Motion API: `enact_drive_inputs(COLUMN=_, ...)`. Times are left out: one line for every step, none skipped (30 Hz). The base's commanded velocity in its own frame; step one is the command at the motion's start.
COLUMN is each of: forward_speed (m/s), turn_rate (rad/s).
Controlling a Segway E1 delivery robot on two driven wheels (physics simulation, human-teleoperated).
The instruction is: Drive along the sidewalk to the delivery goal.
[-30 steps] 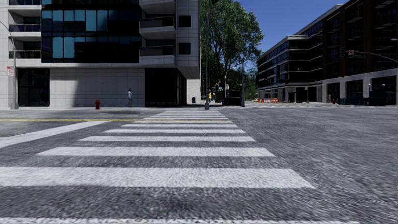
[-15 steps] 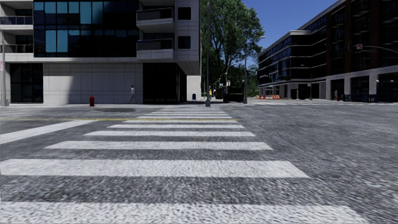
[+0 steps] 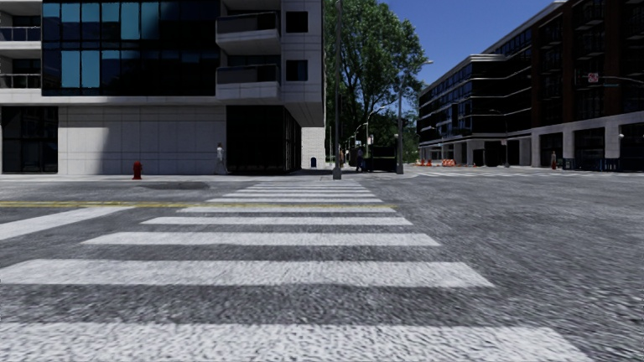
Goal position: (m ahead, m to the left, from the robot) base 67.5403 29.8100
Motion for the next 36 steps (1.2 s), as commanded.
enact_drive_inputs(forward_speed=2.0, turn_rate=0.0)
enact_drive_inputs(forward_speed=2.0, turn_rate=0.0)
enact_drive_inputs(forward_speed=2.0, turn_rate=0.0)
enact_drive_inputs(forward_speed=2.0, turn_rate=0.0)
enact_drive_inputs(forward_speed=2.0, turn_rate=0.0)
enact_drive_inputs(forward_speed=2.0, turn_rate=0.0)
enact_drive_inputs(forward_speed=2.0, turn_rate=0.0)
enact_drive_inputs(forward_speed=2.0, turn_rate=0.0)
enact_drive_inputs(forward_speed=2.0, turn_rate=0.0)
enact_drive_inputs(forward_speed=2.0, turn_rate=0.0)
enact_drive_inputs(forward_speed=2.0, turn_rate=0.0)
enact_drive_inputs(forward_speed=2.0, turn_rate=0.0)
enact_drive_inputs(forward_speed=2.0, turn_rate=0.0)
enact_drive_inputs(forward_speed=2.0, turn_rate=0.0)
enact_drive_inputs(forward_speed=2.0, turn_rate=0.0)
enact_drive_inputs(forward_speed=2.0, turn_rate=0.0)
enact_drive_inputs(forward_speed=2.0, turn_rate=0.0)
enact_drive_inputs(forward_speed=2.0, turn_rate=0.0)
enact_drive_inputs(forward_speed=2.0, turn_rate=0.0)
enact_drive_inputs(forward_speed=2.0, turn_rate=0.0)
enact_drive_inputs(forward_speed=2.0, turn_rate=0.0)
enact_drive_inputs(forward_speed=2.0, turn_rate=0.0)
enact_drive_inputs(forward_speed=2.0, turn_rate=0.0)
enact_drive_inputs(forward_speed=2.0, turn_rate=0.0)
enact_drive_inputs(forward_speed=2.0, turn_rate=0.04)
enact_drive_inputs(forward_speed=2.0, turn_rate=0.13)
enact_drive_inputs(forward_speed=2.0, turn_rate=0.13)
enact_drive_inputs(forward_speed=2.0, turn_rate=0.16)
enact_drive_inputs(forward_speed=2.0, turn_rate=0.17)
enact_drive_inputs(forward_speed=2.0, turn_rate=0.17)
enact_drive_inputs(forward_speed=2.0, turn_rate=0.17)
enact_drive_inputs(forward_speed=2.0, turn_rate=0.17)
enact_drive_inputs(forward_speed=2.0, turn_rate=0.17)
enact_drive_inputs(forward_speed=2.0, turn_rate=0.17)
enact_drive_inputs(forward_speed=2.0, turn_rate=0.17)
enact_drive_inputs(forward_speed=2.0, turn_rate=0.17)
